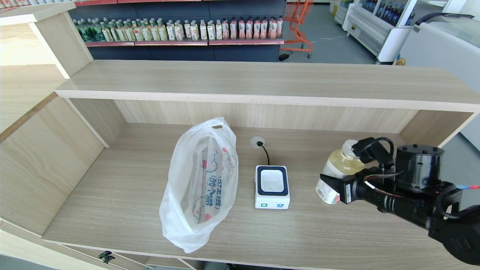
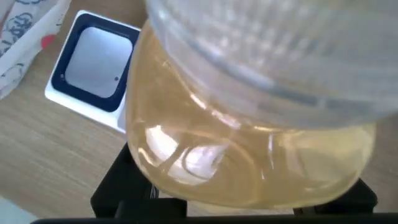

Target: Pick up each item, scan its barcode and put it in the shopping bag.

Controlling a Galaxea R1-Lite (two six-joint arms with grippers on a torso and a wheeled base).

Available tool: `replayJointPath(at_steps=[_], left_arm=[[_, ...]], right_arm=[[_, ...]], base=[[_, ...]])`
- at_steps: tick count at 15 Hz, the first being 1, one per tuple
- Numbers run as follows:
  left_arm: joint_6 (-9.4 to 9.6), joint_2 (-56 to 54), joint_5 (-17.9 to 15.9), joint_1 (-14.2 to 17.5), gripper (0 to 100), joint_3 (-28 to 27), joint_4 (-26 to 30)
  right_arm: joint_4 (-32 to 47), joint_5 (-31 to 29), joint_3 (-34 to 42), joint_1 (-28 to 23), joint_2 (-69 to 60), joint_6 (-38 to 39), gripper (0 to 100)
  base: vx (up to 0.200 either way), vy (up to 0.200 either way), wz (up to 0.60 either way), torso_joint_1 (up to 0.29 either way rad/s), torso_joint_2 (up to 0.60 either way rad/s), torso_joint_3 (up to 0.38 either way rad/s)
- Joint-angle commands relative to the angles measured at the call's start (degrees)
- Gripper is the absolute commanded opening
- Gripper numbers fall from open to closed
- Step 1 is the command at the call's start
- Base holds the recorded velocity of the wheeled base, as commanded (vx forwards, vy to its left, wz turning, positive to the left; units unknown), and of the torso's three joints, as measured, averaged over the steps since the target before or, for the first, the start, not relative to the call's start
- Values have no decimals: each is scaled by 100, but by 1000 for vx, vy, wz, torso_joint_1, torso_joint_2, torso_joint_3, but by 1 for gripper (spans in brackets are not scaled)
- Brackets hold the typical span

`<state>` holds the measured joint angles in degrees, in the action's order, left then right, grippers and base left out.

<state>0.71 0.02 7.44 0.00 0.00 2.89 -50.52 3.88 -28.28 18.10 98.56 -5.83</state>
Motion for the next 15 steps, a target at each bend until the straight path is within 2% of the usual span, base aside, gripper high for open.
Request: replayJointPath(at_steps=[1, 2, 3, 5, 6, 10, 15], left_arm=[[0, -2, 3, 0, 100, 0, 1], [0, -2, 3, 0, 100, 0, 1], [0, -2, 3, 0, 100, 0, 1], [0, -2, 3, 0, 100, 0, 1], [0, 6, 3, 0, 100, 0, 1], [0, -2, 3, 0, 100, 0, 1], [0, -2, 3, 0, 100, 0, 1]], right_arm=[[2600, 1660, -556, -404, -2166, 372, 0], [2644, 1704, -582, -413, -2183, 372, 0], [2898, 2706, -802, -413, -2289, 416, 0], [2925, 3620, -898, -378, -2350, 504, 0], [2925, 3840, -969, -334, -2341, 556, 0], [2916, 4007, -1276, 141, -2359, 1558, 0], [2925, 4297, -1276, 519, -2508, 2077, 0]], base=[[0, 0, 0, 0, 0, 0], [0, 0, 0, 0, 0, 0], [0, 0, 0, 0, 0, 0], [0, 0, 0, 0, 0, 0], [0, 0, 0, 0, 0, 0], [0, 0, 0, 0, 0, 0], [0, 0, 0, 0, 0, 0]])
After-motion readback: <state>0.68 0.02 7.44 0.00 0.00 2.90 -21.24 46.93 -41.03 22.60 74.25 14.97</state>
